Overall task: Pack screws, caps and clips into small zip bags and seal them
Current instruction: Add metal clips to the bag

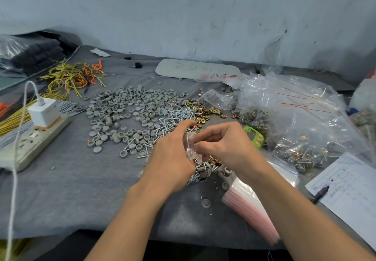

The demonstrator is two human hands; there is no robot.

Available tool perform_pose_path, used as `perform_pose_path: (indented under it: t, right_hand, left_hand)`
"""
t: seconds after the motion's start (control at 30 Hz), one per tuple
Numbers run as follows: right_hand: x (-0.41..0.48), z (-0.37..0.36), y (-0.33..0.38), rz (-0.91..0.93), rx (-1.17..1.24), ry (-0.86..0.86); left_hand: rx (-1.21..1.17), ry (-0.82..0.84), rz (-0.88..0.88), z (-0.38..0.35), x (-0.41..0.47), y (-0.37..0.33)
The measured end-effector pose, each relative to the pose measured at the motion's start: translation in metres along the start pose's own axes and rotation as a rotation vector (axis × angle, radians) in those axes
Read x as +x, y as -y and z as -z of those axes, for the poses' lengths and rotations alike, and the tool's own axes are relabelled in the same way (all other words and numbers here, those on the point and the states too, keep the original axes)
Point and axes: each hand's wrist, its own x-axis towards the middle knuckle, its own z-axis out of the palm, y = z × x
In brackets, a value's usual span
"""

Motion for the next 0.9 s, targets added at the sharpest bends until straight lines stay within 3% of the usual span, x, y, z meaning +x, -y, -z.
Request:
perform_pose_path:
  t: [0.23, 0.33, 0.43, 0.57, 0.9]
  right_hand:
    - [0.002, -0.008, 0.003, -0.028, 0.058, 0.059]
    - [0.004, 0.014, 0.005, -0.048, 0.071, -0.132]
    - [0.004, 0.04, -0.004, -0.094, -0.272, -0.291]
    - [0.004, 0.043, -0.017, -0.195, -0.685, -0.134]
    - [-0.002, 0.014, -0.013, -0.173, -1.046, 0.099]
  left_hand:
    - [-0.025, -0.049, -0.016, -0.001, 0.002, 0.007]
    - [-0.058, -0.083, -0.006, 0.003, 0.005, 0.014]
    - [-0.099, -0.131, 0.007, 0.007, 0.006, 0.019]
    - [-0.168, -0.196, 0.016, 0.011, 0.006, 0.019]
    - [-0.087, -0.138, 0.006, 0.006, 0.005, 0.014]
